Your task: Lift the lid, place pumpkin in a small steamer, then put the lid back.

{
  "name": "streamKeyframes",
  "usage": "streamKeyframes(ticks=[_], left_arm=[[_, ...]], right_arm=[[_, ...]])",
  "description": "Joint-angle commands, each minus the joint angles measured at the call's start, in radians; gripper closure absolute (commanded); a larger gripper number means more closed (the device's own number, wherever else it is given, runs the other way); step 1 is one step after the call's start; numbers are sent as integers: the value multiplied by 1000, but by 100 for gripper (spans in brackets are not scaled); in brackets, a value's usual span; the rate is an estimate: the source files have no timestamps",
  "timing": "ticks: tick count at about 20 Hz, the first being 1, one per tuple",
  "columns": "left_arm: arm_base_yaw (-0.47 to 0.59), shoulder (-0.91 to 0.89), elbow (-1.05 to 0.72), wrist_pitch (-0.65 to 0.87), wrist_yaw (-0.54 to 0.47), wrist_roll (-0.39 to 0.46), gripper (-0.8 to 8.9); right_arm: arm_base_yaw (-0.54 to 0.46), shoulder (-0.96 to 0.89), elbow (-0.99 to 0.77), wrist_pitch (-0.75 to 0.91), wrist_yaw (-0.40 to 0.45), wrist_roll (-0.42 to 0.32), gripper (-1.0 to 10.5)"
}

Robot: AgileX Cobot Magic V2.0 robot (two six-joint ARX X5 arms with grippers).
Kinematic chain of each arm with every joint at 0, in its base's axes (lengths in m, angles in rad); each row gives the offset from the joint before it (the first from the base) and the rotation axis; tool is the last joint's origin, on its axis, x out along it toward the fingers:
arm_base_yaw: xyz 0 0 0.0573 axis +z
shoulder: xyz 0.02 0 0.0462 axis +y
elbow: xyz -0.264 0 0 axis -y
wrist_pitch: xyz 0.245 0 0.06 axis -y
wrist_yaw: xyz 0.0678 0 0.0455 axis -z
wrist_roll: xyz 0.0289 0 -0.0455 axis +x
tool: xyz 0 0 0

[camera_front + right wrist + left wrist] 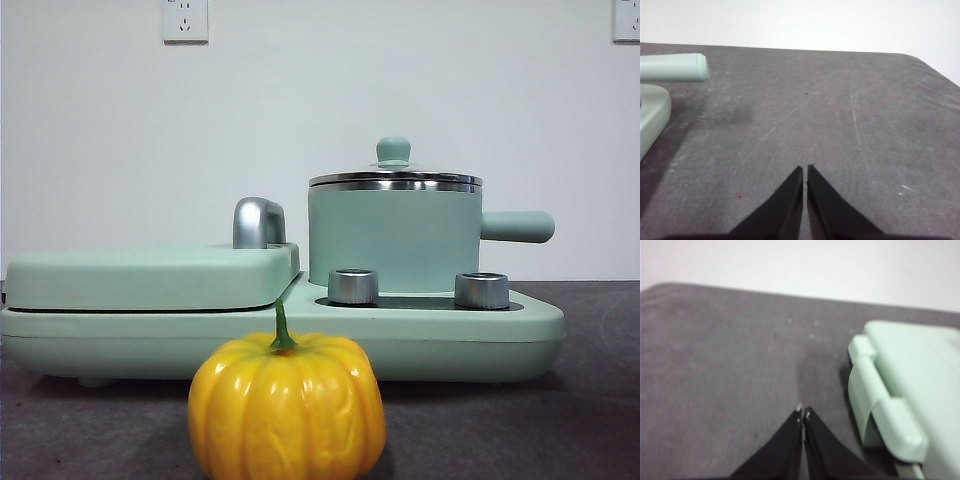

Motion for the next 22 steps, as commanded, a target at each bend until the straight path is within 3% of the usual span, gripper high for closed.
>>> streamKeyframes(ticks=[1,6,9,15,22], left_arm=[[1,-2,-17,39,1,-12,807],[1,-2,-17,83,1,-110,807],[1,-2,-17,83,3,-194,807],[1,-2,-17,161,5,-387,807],[1,-2,-10,434,5,-393,807]], right_arm=[[0,-2,-5,6,1,9,935],[1,-2,-5,32,0,15,935],[0,-2,-5,66,1,61,935],[1,-2,-3,190,-9,255,934],[1,-2,8,476,-20,258,934]])
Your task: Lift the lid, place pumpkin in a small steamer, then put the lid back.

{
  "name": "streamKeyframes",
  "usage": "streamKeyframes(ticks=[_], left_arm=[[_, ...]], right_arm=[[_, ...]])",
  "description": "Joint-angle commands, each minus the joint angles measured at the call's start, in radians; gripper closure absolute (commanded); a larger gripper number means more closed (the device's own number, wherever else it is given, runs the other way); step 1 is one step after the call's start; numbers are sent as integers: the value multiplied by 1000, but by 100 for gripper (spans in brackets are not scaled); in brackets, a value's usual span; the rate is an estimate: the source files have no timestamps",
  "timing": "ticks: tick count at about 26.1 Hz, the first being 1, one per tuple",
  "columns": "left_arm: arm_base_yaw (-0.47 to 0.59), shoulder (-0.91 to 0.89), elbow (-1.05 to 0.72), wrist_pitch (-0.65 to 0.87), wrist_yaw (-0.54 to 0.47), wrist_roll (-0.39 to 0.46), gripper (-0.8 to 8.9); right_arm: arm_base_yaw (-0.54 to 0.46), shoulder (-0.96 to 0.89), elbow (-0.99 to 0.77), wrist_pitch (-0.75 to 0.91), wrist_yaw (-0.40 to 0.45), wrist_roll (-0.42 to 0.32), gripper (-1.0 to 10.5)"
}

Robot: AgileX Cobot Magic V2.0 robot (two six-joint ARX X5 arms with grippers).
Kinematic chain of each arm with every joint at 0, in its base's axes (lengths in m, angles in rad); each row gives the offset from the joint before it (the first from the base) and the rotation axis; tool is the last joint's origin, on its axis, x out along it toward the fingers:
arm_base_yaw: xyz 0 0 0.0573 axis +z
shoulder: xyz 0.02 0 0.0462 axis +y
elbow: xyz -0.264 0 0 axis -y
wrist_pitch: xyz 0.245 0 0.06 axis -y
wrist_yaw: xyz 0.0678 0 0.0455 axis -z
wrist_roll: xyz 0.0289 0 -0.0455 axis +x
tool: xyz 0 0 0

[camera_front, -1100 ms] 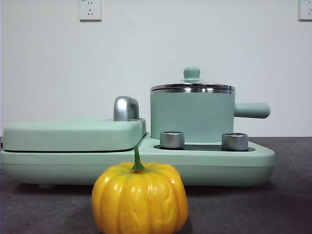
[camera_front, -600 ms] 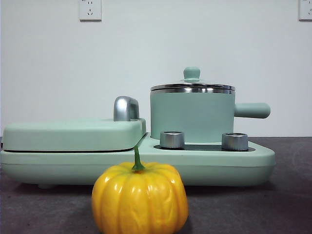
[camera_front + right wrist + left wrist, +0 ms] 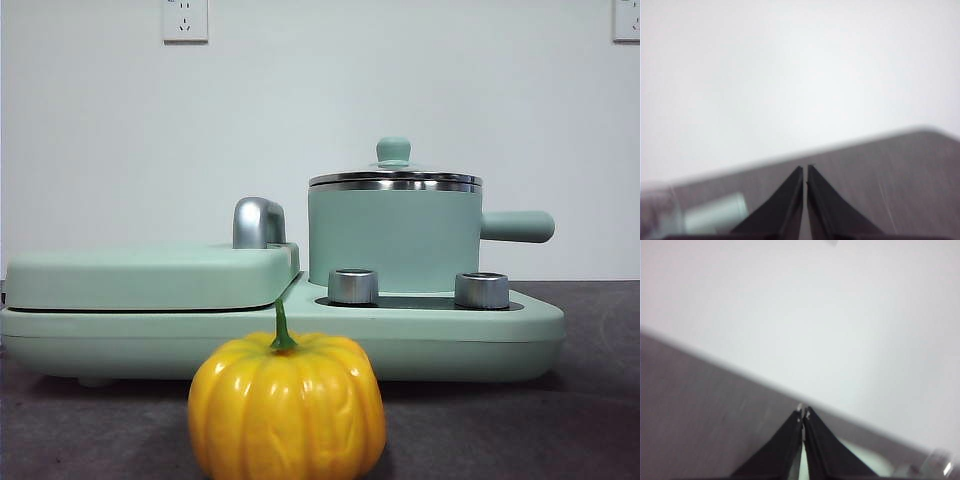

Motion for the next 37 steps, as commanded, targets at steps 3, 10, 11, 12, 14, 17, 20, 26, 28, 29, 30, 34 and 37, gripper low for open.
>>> streamKeyframes(ticks=[3,10,11,12,14,17,20,26,28,29,30,34,37], left_arm=[[1,-2,29,94,3,15,806],[1,32,207,-27,3,103,804],[1,42,236,-50,3,127,804],[1,54,276,-86,3,163,804],[1,75,338,-143,3,214,804],[1,121,439,-230,3,298,804],[1,173,519,-280,3,360,803],[1,276,622,-289,3,367,803],[1,316,644,-303,3,367,803],[1,337,652,-312,3,367,803],[1,364,665,-331,5,365,803],[1,463,696,-380,76,360,803],[-5,546,702,-385,126,360,803]], right_arm=[[1,-1,68,46,-6,24,935],[1,30,289,-162,6,23,935],[1,40,324,-200,6,23,935],[1,61,373,-251,6,22,935],[1,95,439,-314,5,8,935],[1,161,536,-380,-32,-43,935],[1,233,613,-411,-113,-111,935],[1,381,750,-501,-233,-209,935],[1,433,792,-526,-254,-230,935],[1,457,809,-533,-266,-237,935],[1,486,827,-537,-283,-252,935],[3,575,867,-544,-363,-301,935],[13,638,876,-547,-418,-320,935]])
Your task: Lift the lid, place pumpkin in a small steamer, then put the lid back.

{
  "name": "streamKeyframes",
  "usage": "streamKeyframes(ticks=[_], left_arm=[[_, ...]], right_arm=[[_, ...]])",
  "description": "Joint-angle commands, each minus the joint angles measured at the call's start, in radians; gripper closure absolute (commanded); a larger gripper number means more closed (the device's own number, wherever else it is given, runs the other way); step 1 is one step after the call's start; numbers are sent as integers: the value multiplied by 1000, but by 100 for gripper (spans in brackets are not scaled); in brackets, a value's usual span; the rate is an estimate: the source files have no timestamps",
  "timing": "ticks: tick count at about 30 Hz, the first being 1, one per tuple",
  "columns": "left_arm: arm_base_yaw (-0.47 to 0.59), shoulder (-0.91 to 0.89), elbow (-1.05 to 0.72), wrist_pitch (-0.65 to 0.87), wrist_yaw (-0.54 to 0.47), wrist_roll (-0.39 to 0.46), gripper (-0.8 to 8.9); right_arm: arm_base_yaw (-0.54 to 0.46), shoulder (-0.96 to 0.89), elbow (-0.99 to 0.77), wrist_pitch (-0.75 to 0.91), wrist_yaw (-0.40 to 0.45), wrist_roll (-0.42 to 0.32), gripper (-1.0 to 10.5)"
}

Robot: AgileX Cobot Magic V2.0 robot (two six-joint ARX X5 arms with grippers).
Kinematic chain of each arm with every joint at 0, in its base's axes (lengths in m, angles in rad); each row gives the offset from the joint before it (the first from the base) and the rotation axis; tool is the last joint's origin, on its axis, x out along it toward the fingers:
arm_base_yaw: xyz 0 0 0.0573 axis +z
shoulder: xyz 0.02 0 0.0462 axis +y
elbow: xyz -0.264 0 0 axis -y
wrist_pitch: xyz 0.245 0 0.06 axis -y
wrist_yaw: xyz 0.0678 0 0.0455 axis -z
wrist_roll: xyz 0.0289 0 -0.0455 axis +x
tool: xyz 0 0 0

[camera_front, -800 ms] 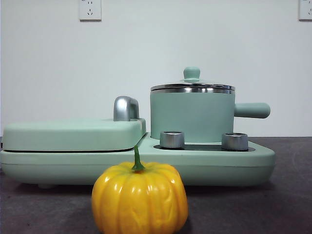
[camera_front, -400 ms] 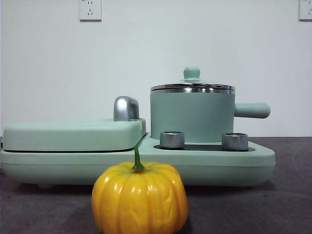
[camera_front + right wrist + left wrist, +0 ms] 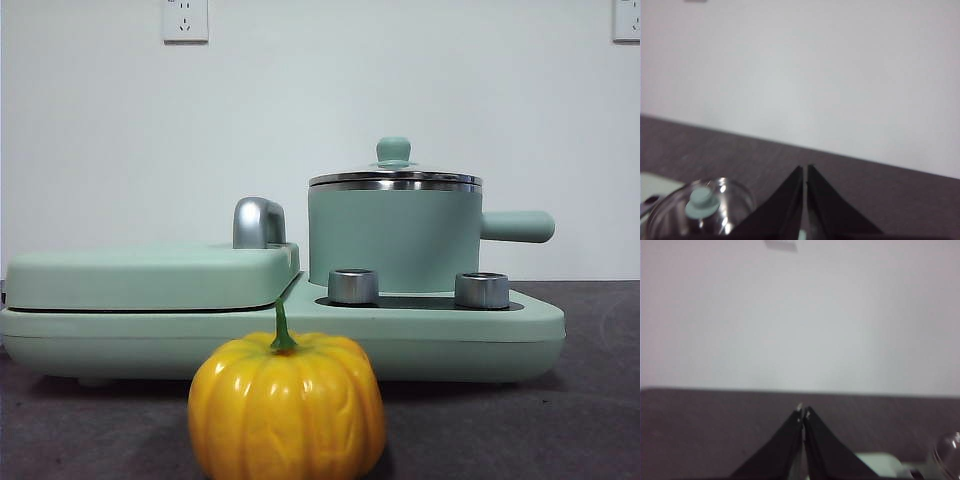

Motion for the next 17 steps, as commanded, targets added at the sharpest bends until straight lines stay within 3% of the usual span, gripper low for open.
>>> streamKeyframes(ticks=[1,9,14,17], left_arm=[[-10,74,20,6,49,5,803],[-106,290,53,6,100,27,803],[-216,394,98,7,119,153,804],[-280,452,126,13,119,187,804]], right_arm=[[13,58,16,-5,-48,-42,935],[84,193,16,-47,-63,-148,935],[132,247,16,-59,-56,-180,935],[157,272,16,-55,-56,-201,935]])
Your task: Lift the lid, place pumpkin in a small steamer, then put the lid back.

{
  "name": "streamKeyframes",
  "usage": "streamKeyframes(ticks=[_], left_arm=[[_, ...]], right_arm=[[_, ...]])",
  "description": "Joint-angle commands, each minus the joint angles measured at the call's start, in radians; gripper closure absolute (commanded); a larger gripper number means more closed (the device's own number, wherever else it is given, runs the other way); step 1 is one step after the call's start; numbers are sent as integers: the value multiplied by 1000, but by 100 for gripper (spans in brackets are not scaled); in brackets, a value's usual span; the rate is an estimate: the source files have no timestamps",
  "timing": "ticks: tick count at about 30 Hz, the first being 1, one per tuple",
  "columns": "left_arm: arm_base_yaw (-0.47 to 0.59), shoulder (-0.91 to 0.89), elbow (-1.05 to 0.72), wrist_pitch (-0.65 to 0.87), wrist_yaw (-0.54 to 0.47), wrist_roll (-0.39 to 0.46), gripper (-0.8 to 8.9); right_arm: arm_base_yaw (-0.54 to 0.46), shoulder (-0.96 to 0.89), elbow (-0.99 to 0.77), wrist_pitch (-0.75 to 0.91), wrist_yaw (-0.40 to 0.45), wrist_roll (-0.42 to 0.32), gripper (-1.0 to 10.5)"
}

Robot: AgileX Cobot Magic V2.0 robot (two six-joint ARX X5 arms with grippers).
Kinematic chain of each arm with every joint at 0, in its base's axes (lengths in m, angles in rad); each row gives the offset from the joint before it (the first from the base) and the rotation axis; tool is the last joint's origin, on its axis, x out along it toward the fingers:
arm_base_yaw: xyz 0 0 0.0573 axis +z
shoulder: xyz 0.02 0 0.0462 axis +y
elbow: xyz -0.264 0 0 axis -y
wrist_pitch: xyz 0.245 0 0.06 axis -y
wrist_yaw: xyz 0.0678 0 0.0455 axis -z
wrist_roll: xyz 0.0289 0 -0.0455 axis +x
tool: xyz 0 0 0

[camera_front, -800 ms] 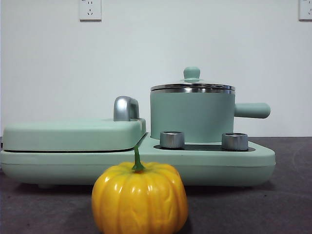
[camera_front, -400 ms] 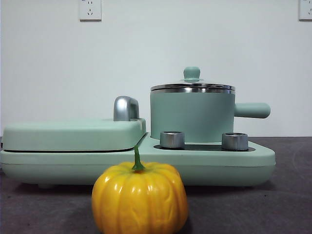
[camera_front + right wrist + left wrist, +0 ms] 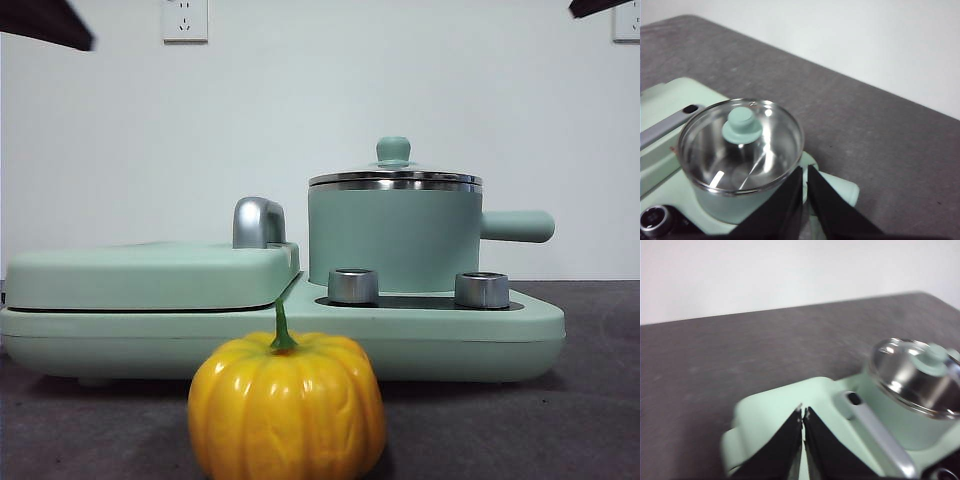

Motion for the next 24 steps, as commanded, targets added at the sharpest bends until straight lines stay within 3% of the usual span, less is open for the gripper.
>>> streamKeyframes(ticks=[1,16,21,24], left_arm=[[-52,56,42,14,6,76,804],[-289,301,158,60,6,221,805],[-338,337,181,51,6,336,807],[-348,344,192,35,5,339,807]], right_arm=[[23,23,15,10,4,-42,935],[111,80,15,6,3,-147,934],[128,82,15,-24,4,-191,934],[137,82,15,-51,3,-216,932]])
